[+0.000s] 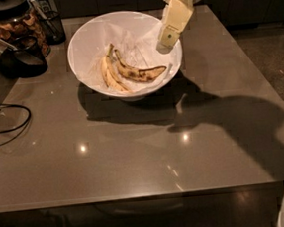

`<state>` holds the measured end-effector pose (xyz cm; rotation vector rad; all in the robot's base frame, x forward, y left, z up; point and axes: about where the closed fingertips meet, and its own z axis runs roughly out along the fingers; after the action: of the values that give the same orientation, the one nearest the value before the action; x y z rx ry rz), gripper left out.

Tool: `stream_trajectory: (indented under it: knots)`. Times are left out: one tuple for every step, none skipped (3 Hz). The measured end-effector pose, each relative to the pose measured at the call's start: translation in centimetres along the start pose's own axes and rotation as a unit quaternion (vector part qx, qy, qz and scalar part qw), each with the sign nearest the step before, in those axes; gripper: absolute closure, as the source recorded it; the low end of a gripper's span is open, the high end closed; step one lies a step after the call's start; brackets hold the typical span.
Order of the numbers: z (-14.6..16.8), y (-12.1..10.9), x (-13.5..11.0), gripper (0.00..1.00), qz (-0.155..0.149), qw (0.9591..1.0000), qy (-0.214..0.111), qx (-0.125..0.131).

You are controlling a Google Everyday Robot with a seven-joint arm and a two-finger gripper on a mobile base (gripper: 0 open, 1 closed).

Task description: Pick banana from white bowl

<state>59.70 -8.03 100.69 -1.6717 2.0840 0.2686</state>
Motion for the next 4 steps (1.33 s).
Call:
stream_trajectory:
  knots:
    - [0.4, -0.2, -0.3, 0.0, 0.006, 0.9999, -0.01, 0.006]
    - [1.0, 0.1, -0.8, 0.0, 0.008, 0.9999, -0.011, 0.001]
    - [1.6, 0.1, -1.1, 0.0, 0.013, 0.9999, -0.006, -0.004]
    - [2.3, -0.2, -1.3, 0.08, 0.016, 0.9998, -0.001, -0.008]
